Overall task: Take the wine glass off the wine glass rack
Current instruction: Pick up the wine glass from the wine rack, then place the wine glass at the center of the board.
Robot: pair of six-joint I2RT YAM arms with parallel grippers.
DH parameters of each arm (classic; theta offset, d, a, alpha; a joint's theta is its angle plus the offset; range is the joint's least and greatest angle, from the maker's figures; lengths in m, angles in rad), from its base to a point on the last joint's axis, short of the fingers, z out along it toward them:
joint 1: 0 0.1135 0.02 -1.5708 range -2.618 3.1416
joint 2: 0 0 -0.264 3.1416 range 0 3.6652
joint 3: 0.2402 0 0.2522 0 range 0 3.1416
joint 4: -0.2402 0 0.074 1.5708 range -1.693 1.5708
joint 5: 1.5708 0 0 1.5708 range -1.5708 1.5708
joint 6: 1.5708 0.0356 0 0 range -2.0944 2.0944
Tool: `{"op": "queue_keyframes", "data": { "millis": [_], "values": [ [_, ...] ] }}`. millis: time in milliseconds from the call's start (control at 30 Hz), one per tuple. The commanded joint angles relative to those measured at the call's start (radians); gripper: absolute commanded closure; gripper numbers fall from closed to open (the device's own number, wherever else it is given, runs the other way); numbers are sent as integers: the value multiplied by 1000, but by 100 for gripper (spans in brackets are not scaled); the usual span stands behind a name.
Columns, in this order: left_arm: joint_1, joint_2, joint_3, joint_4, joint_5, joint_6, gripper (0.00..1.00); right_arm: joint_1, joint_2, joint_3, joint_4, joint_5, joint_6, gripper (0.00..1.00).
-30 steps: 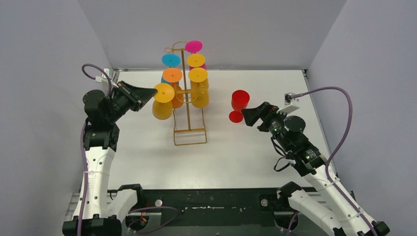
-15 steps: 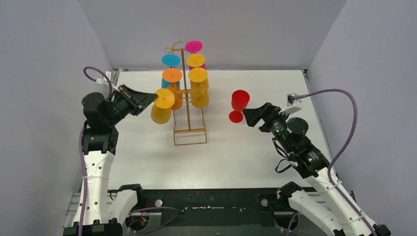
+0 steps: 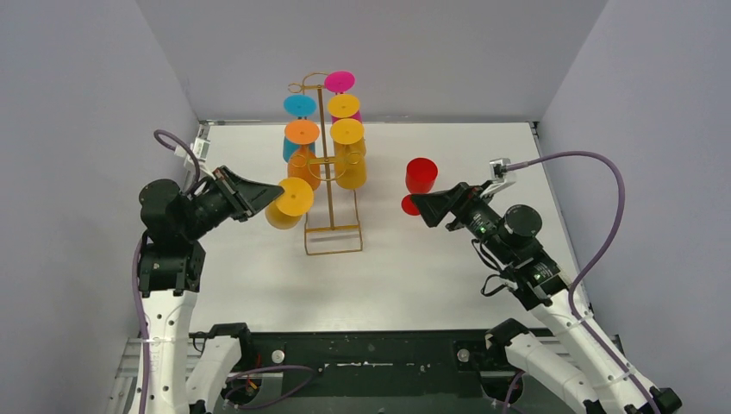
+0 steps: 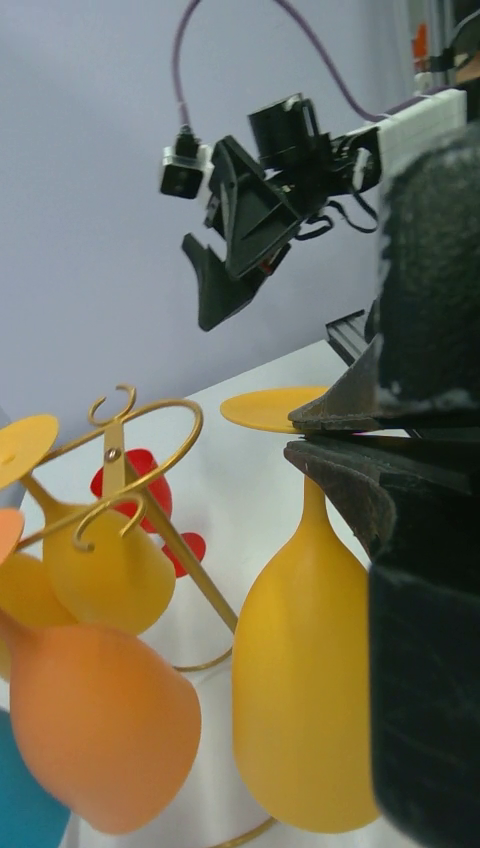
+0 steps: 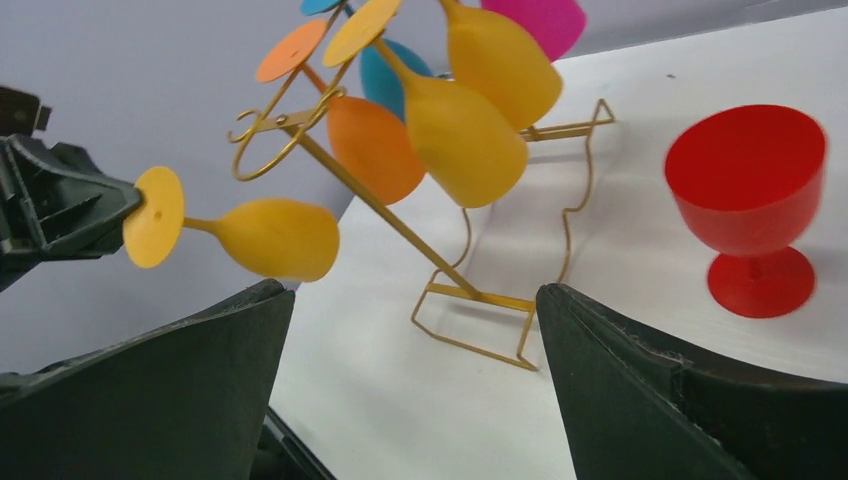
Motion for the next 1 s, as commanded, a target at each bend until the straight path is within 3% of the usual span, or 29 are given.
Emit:
{"op": "queue_keyframes", "data": {
  "millis": [0,100,333,533,733,967],
  "values": [
    [-20,-30,-25,118,152,66,100,-1,38,-9,221,-253,6,3],
    [-36,-40,-57,186,226,71,100,14,79,3,277,-369,41,6],
    [-111,-111,-162,266,263,113,100,98,155,14,363,-473,78,15],
    [-155,-146,-264,487,263,29,100,237,242,70,341,-443,32,20],
    [-232,-141,-298,530,234,30,100,376,336,127,325,-405,-27,25],
    [-322,-126,-307,524,170,60,100,408,388,147,343,-373,-33,43]
  ]
}}
